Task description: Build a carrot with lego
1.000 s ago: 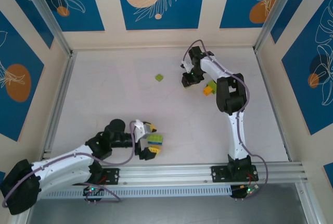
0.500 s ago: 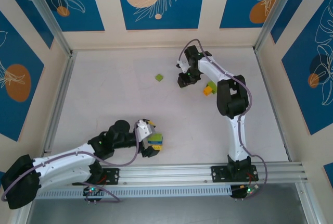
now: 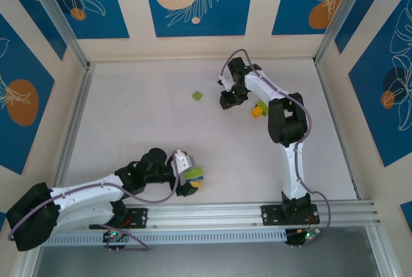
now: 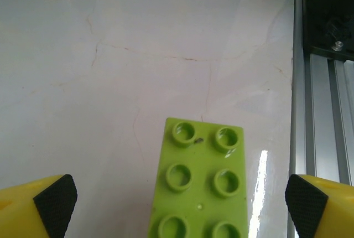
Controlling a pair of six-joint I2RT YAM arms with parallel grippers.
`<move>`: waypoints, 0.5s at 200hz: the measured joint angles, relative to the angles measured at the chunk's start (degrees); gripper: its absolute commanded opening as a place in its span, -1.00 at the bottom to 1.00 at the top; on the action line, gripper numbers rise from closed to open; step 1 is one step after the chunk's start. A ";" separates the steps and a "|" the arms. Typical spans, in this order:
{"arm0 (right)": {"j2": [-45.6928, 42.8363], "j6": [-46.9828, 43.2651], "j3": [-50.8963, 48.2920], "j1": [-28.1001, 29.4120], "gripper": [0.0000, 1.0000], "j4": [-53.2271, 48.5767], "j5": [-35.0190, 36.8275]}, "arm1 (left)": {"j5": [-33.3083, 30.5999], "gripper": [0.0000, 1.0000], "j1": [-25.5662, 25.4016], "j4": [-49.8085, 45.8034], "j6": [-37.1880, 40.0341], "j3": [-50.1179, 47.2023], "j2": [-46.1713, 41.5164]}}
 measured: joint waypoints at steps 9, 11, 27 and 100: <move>0.00 0.02 0.00 0.00 -0.42 0.02 0.00 | -0.28 0.90 0.00 -0.02 0.07 0.09 0.20; 0.00 0.02 0.00 0.00 -0.42 0.02 0.00 | -0.26 0.88 0.00 -0.04 0.07 0.09 0.20; 0.00 0.02 0.00 0.00 -0.43 0.00 0.00 | -0.87 0.79 0.00 -0.07 -0.17 0.09 0.02; -0.11 1.51 -2.23 0.11 -0.45 -0.31 0.00 | -5.79 0.84 -2.05 0.74 -2.10 -0.20 -3.87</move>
